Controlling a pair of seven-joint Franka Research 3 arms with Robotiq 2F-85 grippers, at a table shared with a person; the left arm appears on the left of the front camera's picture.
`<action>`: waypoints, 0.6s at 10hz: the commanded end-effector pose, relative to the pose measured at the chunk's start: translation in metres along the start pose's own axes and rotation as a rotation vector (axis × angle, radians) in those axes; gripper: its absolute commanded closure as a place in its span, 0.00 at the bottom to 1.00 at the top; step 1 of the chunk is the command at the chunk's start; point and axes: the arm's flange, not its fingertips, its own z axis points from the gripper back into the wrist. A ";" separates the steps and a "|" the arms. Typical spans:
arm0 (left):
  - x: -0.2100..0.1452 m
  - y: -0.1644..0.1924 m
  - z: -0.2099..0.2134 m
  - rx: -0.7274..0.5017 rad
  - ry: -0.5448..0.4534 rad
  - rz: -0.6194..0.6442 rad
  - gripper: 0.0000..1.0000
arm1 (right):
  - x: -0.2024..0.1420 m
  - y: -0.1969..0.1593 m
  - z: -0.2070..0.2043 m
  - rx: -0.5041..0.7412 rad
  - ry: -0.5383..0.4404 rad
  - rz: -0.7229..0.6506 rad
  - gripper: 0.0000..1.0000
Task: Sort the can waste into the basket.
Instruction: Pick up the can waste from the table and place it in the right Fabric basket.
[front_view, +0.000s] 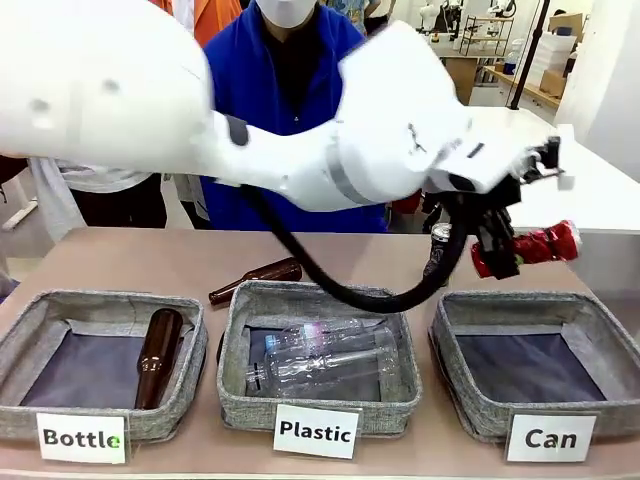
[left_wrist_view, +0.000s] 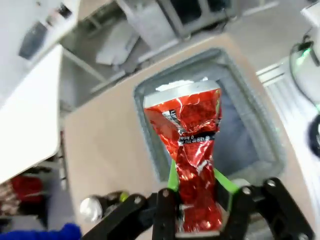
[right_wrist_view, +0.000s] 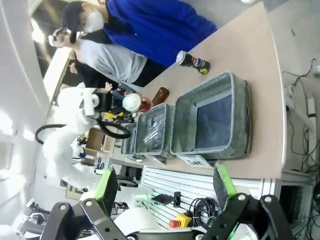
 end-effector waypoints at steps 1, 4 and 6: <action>0.037 0.018 -0.036 -0.087 0.023 0.039 0.77 | 0.003 0.006 -0.001 -0.007 -0.002 0.005 0.00; 0.039 0.006 -0.075 -0.167 0.093 -0.042 0.77 | 0.003 0.006 -0.001 -0.007 -0.002 0.005 0.00; 0.029 0.006 -0.082 -0.257 0.039 -0.140 0.77 | 0.003 0.006 -0.001 -0.007 -0.002 0.005 0.00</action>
